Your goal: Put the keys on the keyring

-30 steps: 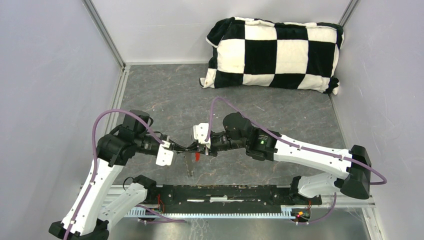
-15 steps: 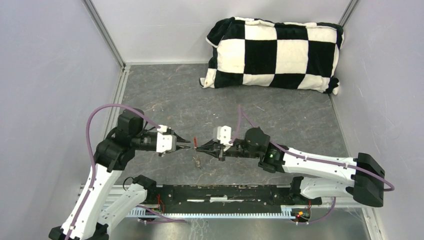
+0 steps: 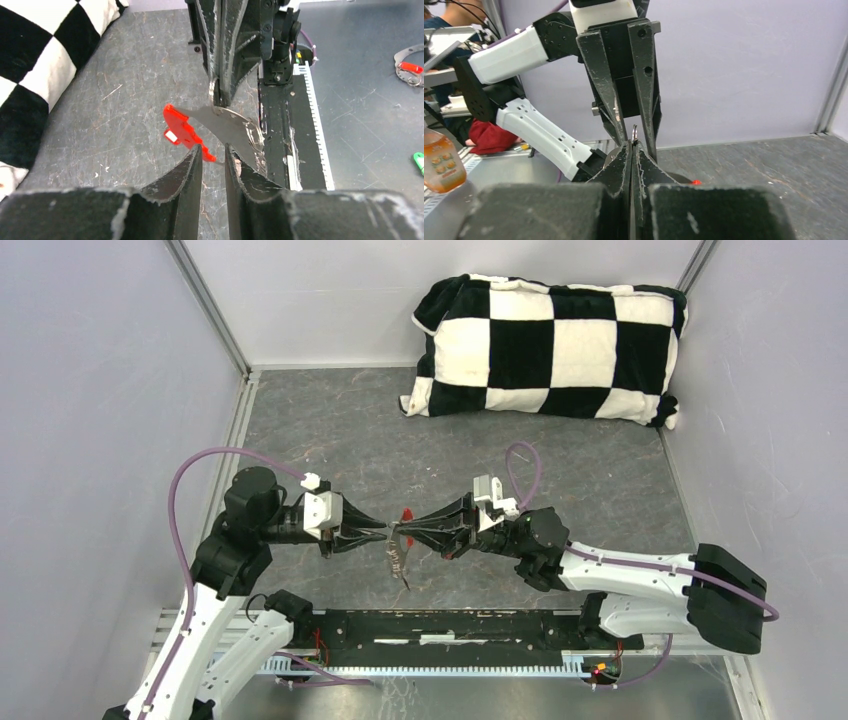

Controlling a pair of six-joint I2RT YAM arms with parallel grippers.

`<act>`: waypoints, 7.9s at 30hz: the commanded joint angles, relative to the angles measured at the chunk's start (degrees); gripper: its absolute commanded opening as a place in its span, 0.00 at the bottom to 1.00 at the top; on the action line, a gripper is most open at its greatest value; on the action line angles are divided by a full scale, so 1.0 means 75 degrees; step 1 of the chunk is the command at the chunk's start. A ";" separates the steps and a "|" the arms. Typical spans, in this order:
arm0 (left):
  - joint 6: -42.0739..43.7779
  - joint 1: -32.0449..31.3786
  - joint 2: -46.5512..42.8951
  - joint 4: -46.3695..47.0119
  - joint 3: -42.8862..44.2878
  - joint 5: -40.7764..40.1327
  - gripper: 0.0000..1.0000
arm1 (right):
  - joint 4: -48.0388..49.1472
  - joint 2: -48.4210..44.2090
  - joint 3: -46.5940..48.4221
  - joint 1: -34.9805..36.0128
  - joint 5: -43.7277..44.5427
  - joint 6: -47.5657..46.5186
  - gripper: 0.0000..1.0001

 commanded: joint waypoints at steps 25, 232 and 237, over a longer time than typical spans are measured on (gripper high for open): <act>-0.0377 -0.0038 0.0435 0.0172 0.0311 0.1296 0.22 | 0.1239 0.0655 0.0431 -0.0014 -0.0741 0.0785 0.00; -0.1539 -0.0038 0.0155 0.1134 -0.0421 0.0698 0.08 | 0.1524 0.1253 0.0672 -0.0565 -0.2185 0.1857 0.00; -0.1956 -0.0042 0.0167 0.1473 -0.0483 0.0677 0.16 | 0.1384 0.1244 0.0677 -0.0557 -0.2162 0.1768 0.01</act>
